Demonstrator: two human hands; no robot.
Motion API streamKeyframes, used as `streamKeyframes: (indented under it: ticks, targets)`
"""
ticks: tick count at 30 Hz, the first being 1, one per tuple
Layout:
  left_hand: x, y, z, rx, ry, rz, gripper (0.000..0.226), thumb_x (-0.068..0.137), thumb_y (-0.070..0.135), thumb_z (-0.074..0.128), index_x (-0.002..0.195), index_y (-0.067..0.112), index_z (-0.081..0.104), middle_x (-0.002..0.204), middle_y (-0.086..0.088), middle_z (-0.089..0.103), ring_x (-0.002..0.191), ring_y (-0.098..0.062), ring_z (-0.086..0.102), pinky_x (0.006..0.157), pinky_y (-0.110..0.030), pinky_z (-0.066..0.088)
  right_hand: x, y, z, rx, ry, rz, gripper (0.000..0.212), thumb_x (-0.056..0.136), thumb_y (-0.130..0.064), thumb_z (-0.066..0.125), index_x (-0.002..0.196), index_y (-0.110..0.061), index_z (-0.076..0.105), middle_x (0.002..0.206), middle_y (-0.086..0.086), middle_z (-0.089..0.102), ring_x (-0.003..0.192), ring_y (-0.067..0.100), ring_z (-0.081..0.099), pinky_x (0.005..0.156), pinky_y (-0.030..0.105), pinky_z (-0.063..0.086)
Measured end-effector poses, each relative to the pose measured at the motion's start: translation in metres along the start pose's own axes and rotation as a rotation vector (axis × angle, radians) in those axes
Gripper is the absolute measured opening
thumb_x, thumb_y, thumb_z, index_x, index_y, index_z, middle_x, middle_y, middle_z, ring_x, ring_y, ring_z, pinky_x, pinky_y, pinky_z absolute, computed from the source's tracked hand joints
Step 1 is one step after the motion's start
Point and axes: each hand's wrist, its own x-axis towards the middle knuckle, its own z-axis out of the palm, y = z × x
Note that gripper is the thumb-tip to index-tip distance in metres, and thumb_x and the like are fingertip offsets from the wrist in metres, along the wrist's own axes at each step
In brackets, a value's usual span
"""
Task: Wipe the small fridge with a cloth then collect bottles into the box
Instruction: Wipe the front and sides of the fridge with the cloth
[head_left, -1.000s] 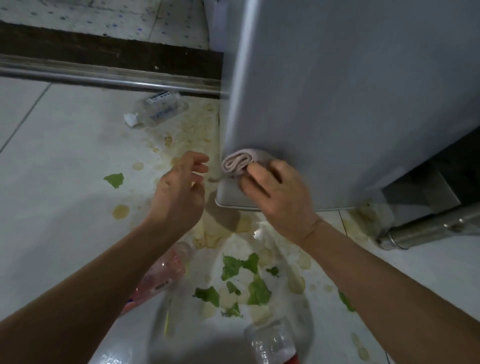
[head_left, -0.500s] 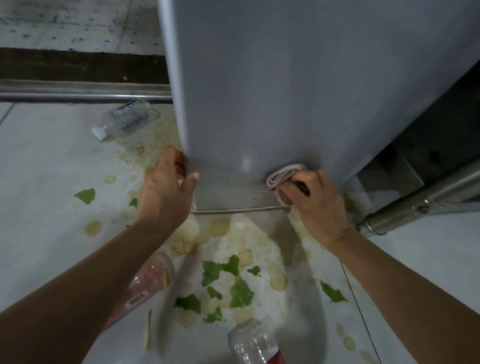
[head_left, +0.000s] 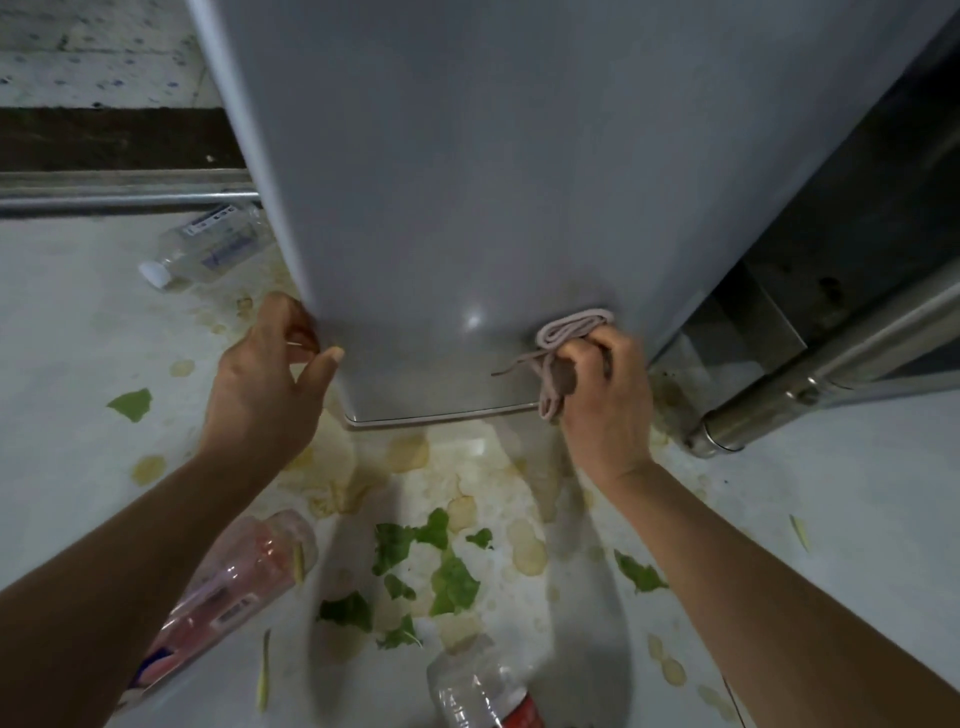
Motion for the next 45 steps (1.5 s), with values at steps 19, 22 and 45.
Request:
streamKeyframes:
  ticks: [19,22,45]
  targets:
    - [0.005,-0.022,0.008,0.006,0.029,0.093,0.029,0.085,0.019,0.064,0.092,0.029,0.038,0.086,0.009,0.056,0.077,-0.012,0.058,0.062,-0.026,0.038,0.001,0.017,-0.009,0.315,0.08,0.647,0.039,0.077,0.01,0.062,0.111,0.005,0.043,0.126,0.022,0.037,0.111,0.023,0.049,0.097,0.009,0.037]
    - [0.006,-0.025,0.009,-0.008,0.041,0.088,0.032,0.084,0.018,0.065,0.089,0.032,0.038,0.078,0.017,0.053,0.075,-0.009,0.058,0.059,-0.022,0.037,0.002,0.029,-0.013,0.33,0.11,0.734,0.042,0.081,0.007,0.063,0.117,0.007,0.043,0.127,0.023,0.037,0.115,0.026,0.049,0.091,-0.006,0.028]
    - [-0.001,-0.012,0.009,-0.058,0.06,0.104,0.03,0.087,0.025,0.06,0.087,0.041,0.034,0.081,0.011,0.054,0.08,-0.02,0.061,0.066,-0.049,0.054,-0.002,0.028,0.026,0.355,-0.078,1.09,0.068,0.084,0.013,0.047,0.144,0.009,0.016,0.147,0.027,0.024,0.131,0.033,0.036,0.101,0.018,0.026]
